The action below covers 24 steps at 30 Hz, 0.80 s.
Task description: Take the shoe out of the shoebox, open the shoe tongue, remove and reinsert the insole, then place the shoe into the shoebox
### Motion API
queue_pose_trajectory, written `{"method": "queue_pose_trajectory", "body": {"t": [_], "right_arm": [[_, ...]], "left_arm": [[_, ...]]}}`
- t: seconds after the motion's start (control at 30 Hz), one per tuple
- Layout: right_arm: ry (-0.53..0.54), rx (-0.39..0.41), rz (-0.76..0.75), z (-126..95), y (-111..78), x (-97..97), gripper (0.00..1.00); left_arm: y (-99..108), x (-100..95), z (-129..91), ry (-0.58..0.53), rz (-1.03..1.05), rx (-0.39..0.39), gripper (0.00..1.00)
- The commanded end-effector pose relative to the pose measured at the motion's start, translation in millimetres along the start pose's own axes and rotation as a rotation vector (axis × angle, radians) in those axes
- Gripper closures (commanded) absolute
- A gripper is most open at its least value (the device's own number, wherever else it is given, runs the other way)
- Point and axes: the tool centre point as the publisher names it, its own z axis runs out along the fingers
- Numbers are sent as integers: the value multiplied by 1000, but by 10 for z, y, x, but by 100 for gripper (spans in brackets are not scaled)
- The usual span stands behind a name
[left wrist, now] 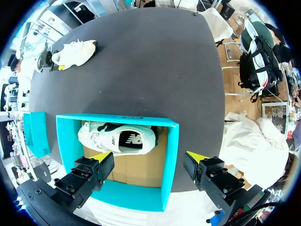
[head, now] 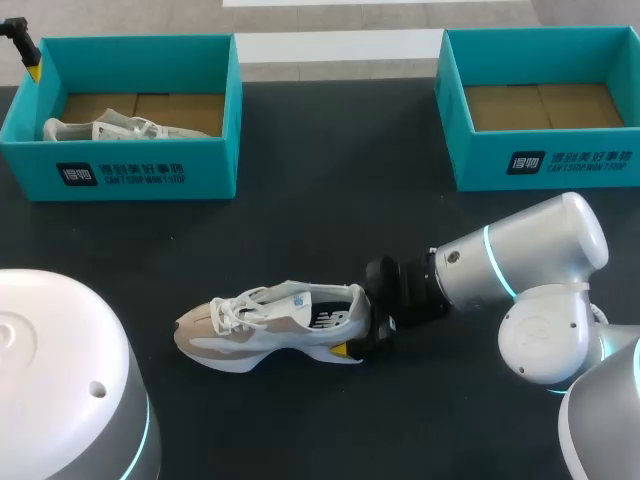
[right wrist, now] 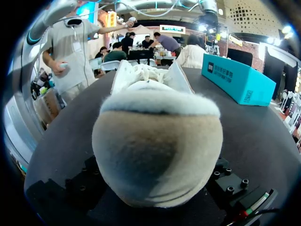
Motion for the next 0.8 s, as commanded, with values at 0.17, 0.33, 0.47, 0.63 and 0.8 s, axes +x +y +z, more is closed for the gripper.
{"method": "queue_pose_trajectory", "body": {"t": [0.17,0.33,0.47,0.63,0.8], "right_arm": [[-3,1,-1,35,-9,32,100],[-3,1,-1,35,-9,32,100],[-3,1,-1,35,-9,32,100],[-3,1,-1,35,-9,32,100],[-3,1,-1,35,-9,32,100]], "left_arm": [[-390,-156,-36,-28,-17,-56,0],[-750,-295,-65,-4,-131,-80,0],[-937,-349,-71,23,-520,-39,0],[-1246,-401,-85,-2,-994,-105,0],[-1246,-401,-85,-2,-994,-105,0]]}}
